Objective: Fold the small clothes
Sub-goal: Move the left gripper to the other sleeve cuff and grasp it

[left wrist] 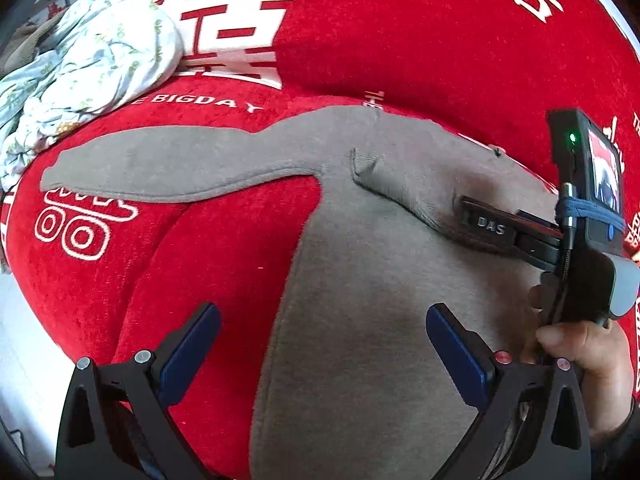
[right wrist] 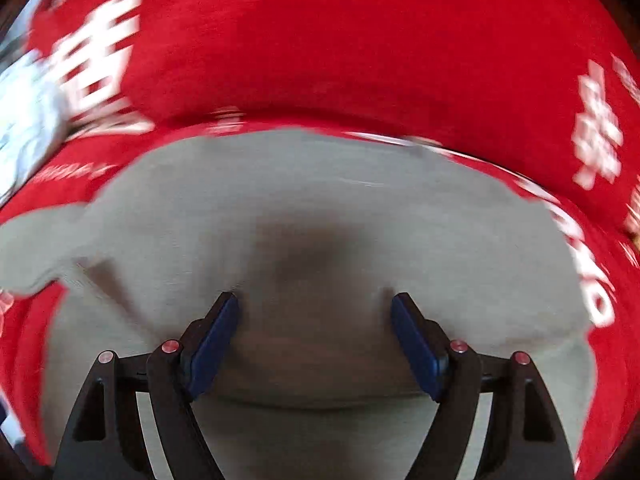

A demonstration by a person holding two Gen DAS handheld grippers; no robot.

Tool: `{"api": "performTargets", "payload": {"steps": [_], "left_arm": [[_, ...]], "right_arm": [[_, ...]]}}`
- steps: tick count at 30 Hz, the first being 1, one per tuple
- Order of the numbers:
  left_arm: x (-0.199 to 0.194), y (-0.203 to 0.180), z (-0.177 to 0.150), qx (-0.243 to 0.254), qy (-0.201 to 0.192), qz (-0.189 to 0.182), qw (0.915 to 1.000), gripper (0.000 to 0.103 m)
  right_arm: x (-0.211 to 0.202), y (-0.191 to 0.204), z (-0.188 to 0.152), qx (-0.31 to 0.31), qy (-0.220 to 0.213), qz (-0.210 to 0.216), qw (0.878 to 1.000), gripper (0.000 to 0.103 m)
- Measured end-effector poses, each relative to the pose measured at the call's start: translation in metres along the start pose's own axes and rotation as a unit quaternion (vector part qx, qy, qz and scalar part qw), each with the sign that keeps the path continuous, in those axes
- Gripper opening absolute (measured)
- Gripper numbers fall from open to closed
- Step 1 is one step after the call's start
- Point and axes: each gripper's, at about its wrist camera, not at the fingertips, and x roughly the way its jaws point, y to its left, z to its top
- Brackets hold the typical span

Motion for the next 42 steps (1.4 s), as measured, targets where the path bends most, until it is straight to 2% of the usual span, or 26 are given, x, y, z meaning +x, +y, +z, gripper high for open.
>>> {"api": "performTargets", "payload": {"steps": [2,5,9,11,12,15,17,19,21,23,25,27,29,33,37,39,40,41,42], "left_arm": [[-0.001,0.004,0.001,-0.002,-0.003,0.004,1.0000,0.103],[0.000,0.006,0.003,-0.006,-0.002,0.006,1.0000,0.103],[0.003,0.006,0.001,-0.003,0.001,0.009,1.0000,0.103],[0.005,0.008,0.000,-0.002,0.004,0.005,1.0000,0.103],[0.007,0.012,0.000,-0.005,0.007,0.003,1.0000,0.103],[0.015,0.042,0.010,-0.044,0.010,0.015,0.9989,0.103],[0.019,0.069,0.017,-0.078,0.007,0.019,0.9967,0.103],[0.029,0.108,0.026,-0.128,0.001,0.046,0.9907,0.103],[0.041,0.147,0.033,-0.174,-0.003,0.075,0.9818,0.103],[0.050,0.183,0.039,-0.225,-0.002,0.078,0.9713,0.103],[0.056,0.213,0.044,-0.271,-0.006,0.051,0.9612,0.103],[0.050,0.234,0.056,-0.301,-0.031,0.017,0.9529,0.103],[0.057,0.248,0.067,-0.313,-0.031,-0.014,0.9491,0.103],[0.069,0.276,0.088,-0.337,-0.067,-0.028,0.9388,0.103],[0.077,0.291,0.103,-0.342,-0.100,-0.040,0.9334,0.103],[0.077,0.300,0.106,-0.349,-0.118,-0.048,0.9286,0.091],[0.076,0.305,0.107,-0.352,-0.122,-0.049,0.9269,0.063],[0.082,0.312,0.106,-0.359,-0.114,-0.069,0.9236,0.021],[0.090,0.319,0.103,-0.371,-0.099,-0.096,0.9182,0.009]], "right_arm": [[0.000,0.006,0.004,0.009,0.005,0.032,0.999,0.082],[0.001,0.023,0.004,-0.007,0.002,-0.003,1.000,0.082],[-0.011,0.050,-0.006,-0.081,-0.009,0.044,0.996,0.082],[-0.020,0.048,-0.005,-0.079,-0.019,0.077,0.994,0.082],[-0.022,0.042,-0.005,-0.069,-0.026,0.075,0.994,0.082],[-0.020,0.027,-0.005,-0.045,-0.026,0.022,0.998,0.082],[-0.015,0.016,-0.010,-0.034,-0.018,0.027,0.999,0.082],[-0.007,0.010,-0.015,-0.026,-0.009,0.031,0.999,0.084],[-0.008,0.004,-0.017,-0.012,-0.022,0.045,0.999,0.086],[-0.005,0.005,-0.015,-0.017,-0.021,0.040,0.999,0.087],[-0.002,0.006,-0.014,-0.019,-0.023,0.036,0.999,0.088],[-0.002,0.008,-0.014,-0.019,-0.025,0.035,0.999,0.089],[0.000,0.008,-0.015,-0.017,-0.025,0.037,0.999,0.090],[0.001,0.006,-0.016,-0.015,-0.026,0.039,0.999,0.090],[0.000,0.005,-0.017,-0.013,-0.028,0.042,0.999,0.091],[0.000,0.004,-0.018,-0.013,-0.028,0.043,0.999,0.091],[-0.001,0.004,-0.018,-0.012,-0.029,0.044,0.999,0.091],[-0.001,0.003,-0.018,-0.012,-0.030,0.045,0.998,0.091],[-0.001,0.003,-0.018,-0.011,-0.030,0.046,0.998,0.091]]}}
